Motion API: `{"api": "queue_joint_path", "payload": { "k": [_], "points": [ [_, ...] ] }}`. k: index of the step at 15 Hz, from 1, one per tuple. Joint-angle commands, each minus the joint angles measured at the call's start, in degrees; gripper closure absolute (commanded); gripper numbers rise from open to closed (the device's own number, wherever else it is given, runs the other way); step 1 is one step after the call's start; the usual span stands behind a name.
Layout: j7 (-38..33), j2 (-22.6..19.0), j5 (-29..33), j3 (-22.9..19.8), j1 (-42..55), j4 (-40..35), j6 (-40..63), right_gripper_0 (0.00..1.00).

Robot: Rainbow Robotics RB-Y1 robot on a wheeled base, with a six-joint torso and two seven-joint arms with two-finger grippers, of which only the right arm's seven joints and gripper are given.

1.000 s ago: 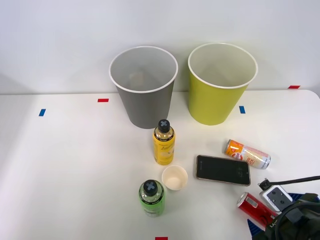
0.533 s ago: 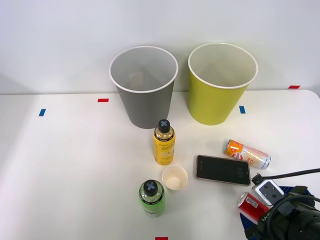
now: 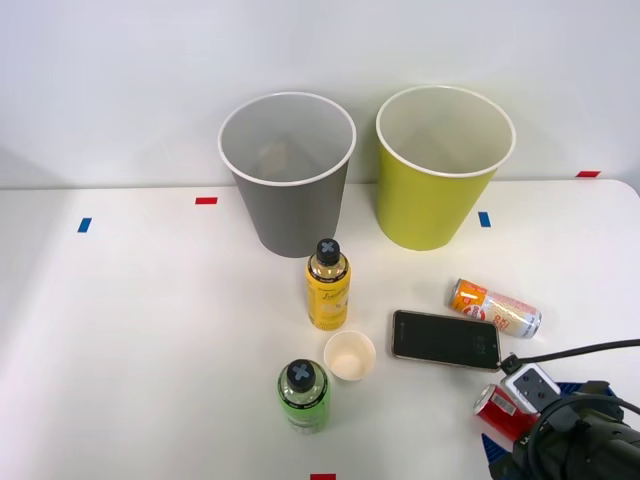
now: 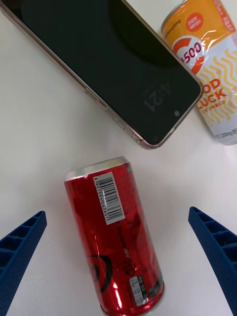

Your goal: Put cans in the gray bin, plastic bottles in the light green bin

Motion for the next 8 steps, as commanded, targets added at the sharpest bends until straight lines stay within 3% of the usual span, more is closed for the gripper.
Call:
{"api": "queue_joint_path", "payload": {
  "k": [1, 8],
  "points": [
    [0.1, 1.7, 0.1, 1.2, -1.8, 2.6, 0.1, 0.0],
    [0.7, 3.6, 0.0, 1.5, -2.7, 4.0, 0.1, 0.0]
  ]
}}
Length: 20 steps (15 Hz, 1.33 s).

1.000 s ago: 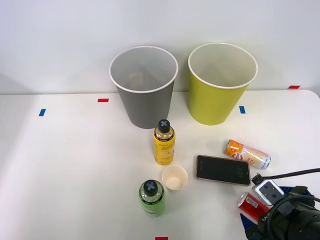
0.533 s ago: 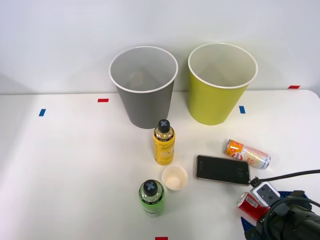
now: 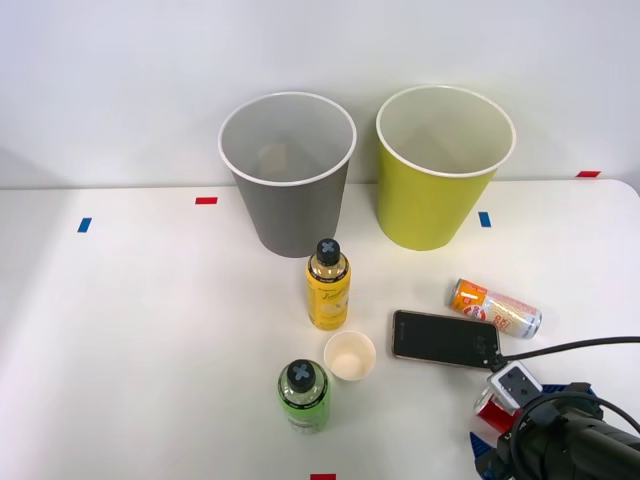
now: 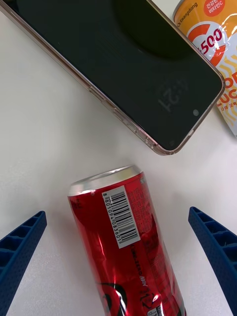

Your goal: Put cans in the gray bin, plastic bottles in the light green bin

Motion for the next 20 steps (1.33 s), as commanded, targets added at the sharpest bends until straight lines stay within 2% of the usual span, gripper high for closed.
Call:
{"api": "queue_joint_path", "payload": {
  "k": [1, 4, 8, 9, 10, 11, 12, 14, 20],
  "points": [
    [0.6, 0.8, -0.1, 0.1, -0.6, 0.6, 0.0, 0.0],
    [1.7, 2.7, -0.1, 0.9, -2.8, 3.8, 0.0, 0.0],
    [2.5, 1.4, 0.0, 0.9, -2.8, 4.1, 0.1, 0.0],
    [2.8, 0.8, 0.1, 0.9, -2.6, 4.0, 0.1, 0.2],
    [2.9, 0.6, 0.2, 0.9, -2.5, 4.0, 0.0, 0.47],
    [2.7, 0.2, 0.8, 0.9, -2.2, 3.8, 0.1, 0.88],
    [2.5, -0.1, 1.4, 0.9, -1.6, 3.5, 0.0, 0.97],
    [2.3, -0.3, 1.7, 0.9, -0.8, 2.9, 0.0, 1.0],
    [2.0, 1.5, 1.9, 0.2, 0.6, -0.9, -0.5, 1.0]
  ]
}}
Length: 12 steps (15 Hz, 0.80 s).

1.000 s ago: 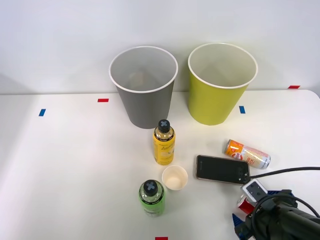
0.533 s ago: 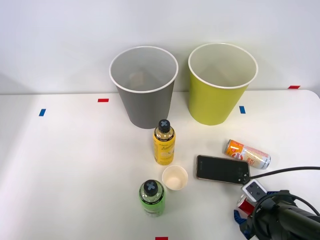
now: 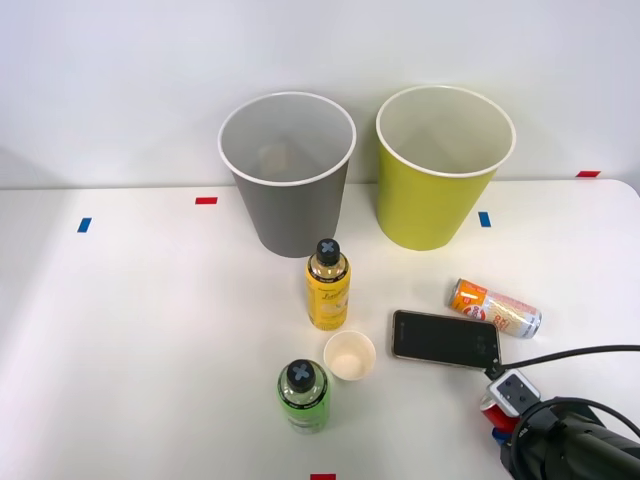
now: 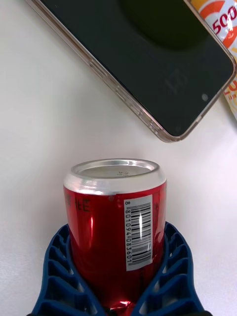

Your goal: Put cans in the gray bin, plastic bottles in the light green bin

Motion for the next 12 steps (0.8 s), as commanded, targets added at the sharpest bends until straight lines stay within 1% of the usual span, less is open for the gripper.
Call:
{"api": "queue_joint_path", "payload": {
  "k": [1, 4, 6, 10, 12],
  "points": [
    [-0.3, 1.7, 0.1, -1.9, 0.9, -4.9, -0.4, 1.0],
    [-0.9, 3.6, 0.0, -5.0, 2.0, -12.6, -0.6, 1.0],
    [-0.9, 4.2, -0.1, -6.4, 2.3, -12.7, -4.6, 1.0],
    [-1.0, 5.7, -0.3, -7.4, 2.8, -12.7, -21.0, 1.0],
    [-1.2, 7.0, -0.4, -7.6, 4.9, -10.0, -31.9, 1.0]
  ]
}}
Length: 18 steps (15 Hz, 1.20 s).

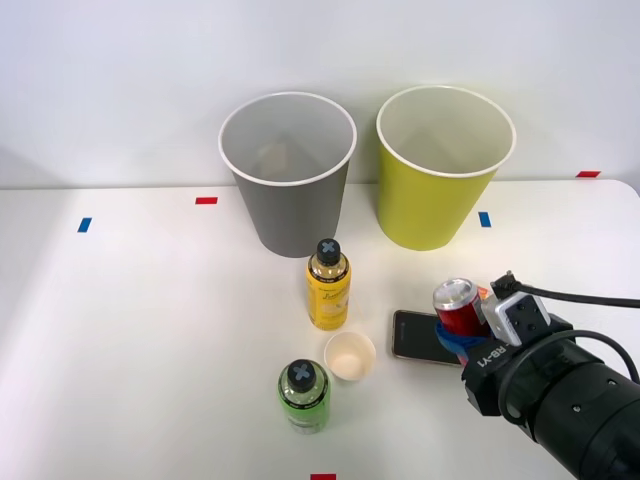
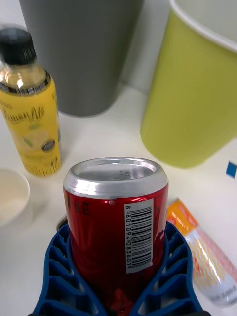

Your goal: Put cans in the gray bin, plastic bottles in the light green bin

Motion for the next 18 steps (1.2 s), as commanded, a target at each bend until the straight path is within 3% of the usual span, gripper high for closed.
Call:
{"api": "queue_joint_path", "payload": {
  "k": [1, 5, 12, 14, 18],
  "points": [
    [-0.2, 2.6, -0.1, -0.4, 3.0, 4.7, -17.7, 1.0],
    [-0.6, 7.1, -0.7, -1.6, 2.4, 9.5, -30.3, 1.0],
    [-2.2, 10.9, -8.8, -3.7, -8.9, 9.5, -30.6, 1.0],
    [-2.5, 11.7, -9.5, -3.0, -13.7, 9.9, -27.8, 1.0],
    [-2.4, 15.9, -14.1, 0.6, -27.5, 18.2, -27.6, 1.0]
  ]
}}
